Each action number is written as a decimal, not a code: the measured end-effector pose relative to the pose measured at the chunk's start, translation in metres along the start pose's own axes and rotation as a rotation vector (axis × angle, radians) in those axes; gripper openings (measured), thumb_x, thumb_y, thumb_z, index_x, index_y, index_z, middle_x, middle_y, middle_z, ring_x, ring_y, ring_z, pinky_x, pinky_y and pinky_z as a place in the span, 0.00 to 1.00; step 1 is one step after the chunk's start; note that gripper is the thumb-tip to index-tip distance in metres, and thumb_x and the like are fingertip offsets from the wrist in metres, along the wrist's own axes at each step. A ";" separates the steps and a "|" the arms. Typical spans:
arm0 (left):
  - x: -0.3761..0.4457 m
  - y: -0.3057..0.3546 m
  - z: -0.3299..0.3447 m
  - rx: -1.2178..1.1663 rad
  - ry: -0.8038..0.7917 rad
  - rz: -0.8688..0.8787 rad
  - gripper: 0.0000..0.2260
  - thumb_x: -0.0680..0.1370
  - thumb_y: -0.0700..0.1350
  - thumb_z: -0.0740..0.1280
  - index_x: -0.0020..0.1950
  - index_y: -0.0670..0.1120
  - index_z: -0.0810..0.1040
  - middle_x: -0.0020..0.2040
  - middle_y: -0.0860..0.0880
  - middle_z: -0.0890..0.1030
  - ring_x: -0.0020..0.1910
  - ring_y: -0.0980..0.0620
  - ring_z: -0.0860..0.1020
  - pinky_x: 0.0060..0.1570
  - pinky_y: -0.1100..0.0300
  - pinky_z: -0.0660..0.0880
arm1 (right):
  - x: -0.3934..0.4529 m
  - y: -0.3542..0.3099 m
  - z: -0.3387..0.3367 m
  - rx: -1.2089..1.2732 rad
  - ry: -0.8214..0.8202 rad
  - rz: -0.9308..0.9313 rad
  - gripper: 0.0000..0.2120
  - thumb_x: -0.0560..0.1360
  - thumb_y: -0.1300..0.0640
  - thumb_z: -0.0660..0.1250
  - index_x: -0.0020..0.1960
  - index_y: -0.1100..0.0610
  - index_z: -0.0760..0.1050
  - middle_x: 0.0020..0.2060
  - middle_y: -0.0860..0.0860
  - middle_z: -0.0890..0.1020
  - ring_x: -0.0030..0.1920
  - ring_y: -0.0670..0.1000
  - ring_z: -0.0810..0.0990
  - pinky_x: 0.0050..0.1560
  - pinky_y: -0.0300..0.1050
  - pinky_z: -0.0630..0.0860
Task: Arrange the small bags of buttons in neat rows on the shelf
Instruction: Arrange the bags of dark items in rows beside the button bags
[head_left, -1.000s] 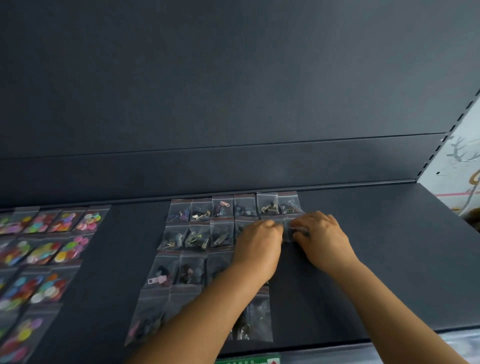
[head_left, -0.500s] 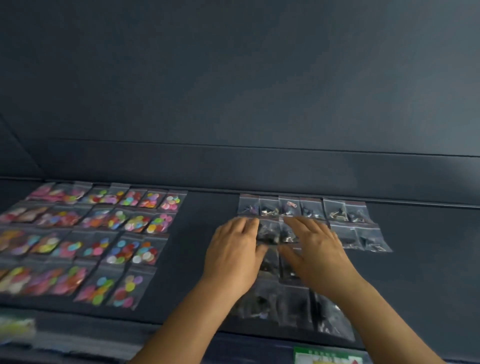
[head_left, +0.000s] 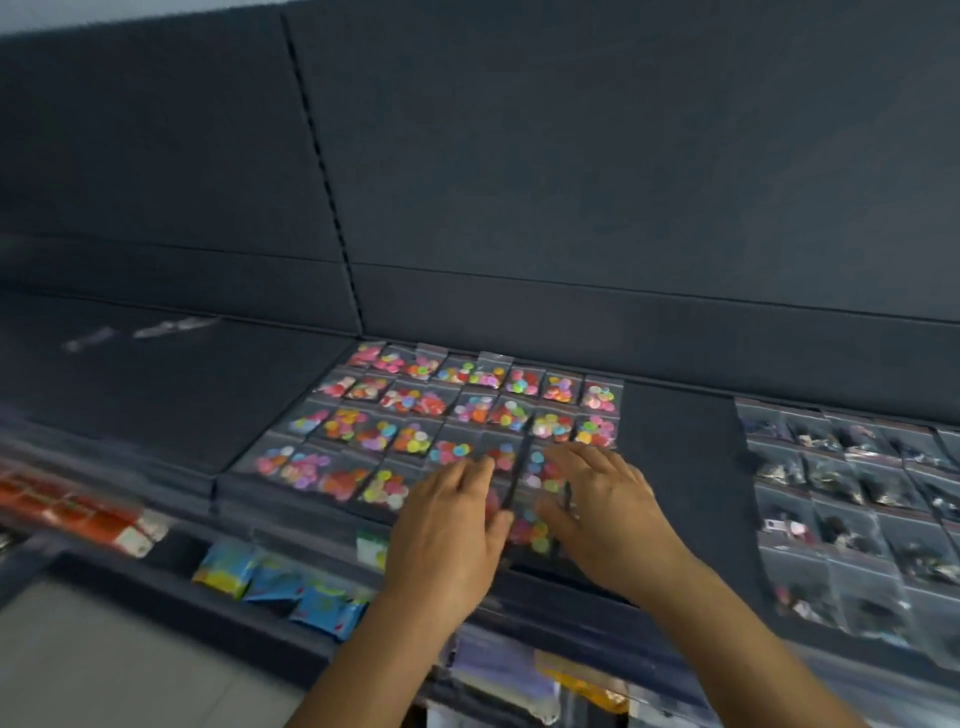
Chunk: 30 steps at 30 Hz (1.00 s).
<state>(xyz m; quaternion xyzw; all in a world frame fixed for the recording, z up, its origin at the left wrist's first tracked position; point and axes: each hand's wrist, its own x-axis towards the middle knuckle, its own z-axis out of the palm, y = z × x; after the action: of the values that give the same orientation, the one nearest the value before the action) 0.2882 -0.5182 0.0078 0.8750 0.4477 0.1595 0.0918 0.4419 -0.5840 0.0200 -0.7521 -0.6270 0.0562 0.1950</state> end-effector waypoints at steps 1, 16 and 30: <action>-0.006 -0.016 -0.006 0.003 0.010 -0.015 0.26 0.80 0.56 0.58 0.76 0.51 0.57 0.73 0.53 0.64 0.71 0.52 0.62 0.69 0.57 0.60 | 0.005 -0.016 0.008 0.009 -0.011 -0.013 0.26 0.77 0.43 0.59 0.73 0.49 0.59 0.72 0.46 0.64 0.72 0.50 0.60 0.70 0.47 0.57; -0.033 -0.224 -0.069 0.044 0.106 -0.310 0.25 0.80 0.55 0.58 0.75 0.50 0.59 0.70 0.49 0.68 0.69 0.50 0.64 0.68 0.57 0.61 | 0.108 -0.203 0.111 0.067 -0.196 -0.269 0.27 0.77 0.44 0.60 0.73 0.50 0.61 0.72 0.48 0.65 0.72 0.51 0.60 0.73 0.47 0.55; 0.070 -0.408 -0.120 0.040 0.134 -0.384 0.25 0.79 0.54 0.61 0.75 0.49 0.61 0.70 0.48 0.70 0.69 0.50 0.66 0.69 0.56 0.62 | 0.289 -0.315 0.176 0.119 -0.254 -0.330 0.26 0.78 0.44 0.58 0.74 0.51 0.60 0.72 0.47 0.64 0.72 0.48 0.60 0.73 0.45 0.56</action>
<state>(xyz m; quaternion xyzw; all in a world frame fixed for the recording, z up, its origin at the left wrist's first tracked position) -0.0251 -0.2218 0.0099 0.7626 0.6146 0.1880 0.0730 0.1536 -0.2221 0.0198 -0.6131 -0.7570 0.1547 0.1648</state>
